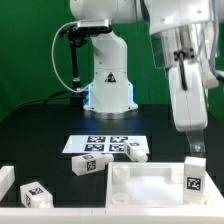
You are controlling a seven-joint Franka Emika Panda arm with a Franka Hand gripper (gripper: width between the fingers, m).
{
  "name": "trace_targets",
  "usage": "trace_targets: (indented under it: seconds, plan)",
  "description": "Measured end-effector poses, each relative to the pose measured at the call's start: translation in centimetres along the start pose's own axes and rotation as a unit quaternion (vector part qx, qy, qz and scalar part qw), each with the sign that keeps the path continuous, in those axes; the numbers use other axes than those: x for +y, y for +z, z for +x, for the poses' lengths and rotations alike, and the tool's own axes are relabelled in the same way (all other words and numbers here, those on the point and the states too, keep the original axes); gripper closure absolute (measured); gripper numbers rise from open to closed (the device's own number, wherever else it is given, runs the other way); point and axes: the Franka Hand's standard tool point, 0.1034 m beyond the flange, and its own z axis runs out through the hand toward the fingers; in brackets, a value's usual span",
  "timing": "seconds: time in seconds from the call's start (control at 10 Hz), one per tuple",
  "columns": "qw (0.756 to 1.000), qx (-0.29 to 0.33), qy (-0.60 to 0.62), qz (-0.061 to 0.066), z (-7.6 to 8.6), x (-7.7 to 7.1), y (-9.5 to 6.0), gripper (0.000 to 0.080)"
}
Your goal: Assemble one leg
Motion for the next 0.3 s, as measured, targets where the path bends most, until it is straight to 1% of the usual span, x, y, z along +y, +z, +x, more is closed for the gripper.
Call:
trace_targets:
  seconds: [0.1, 0.2, 0.3]
  plan:
    - [1.0, 0.002, 0.0, 0.001, 0.12, 0.09, 0.35, 0.0153]
    - [1.0, 0.004, -0.001, -0.001, 0.15, 0.26, 0.69, 0.0153]
    - [1.0, 0.004, -0.001, -0.001, 0.14, 0.25, 0.68, 0.0153]
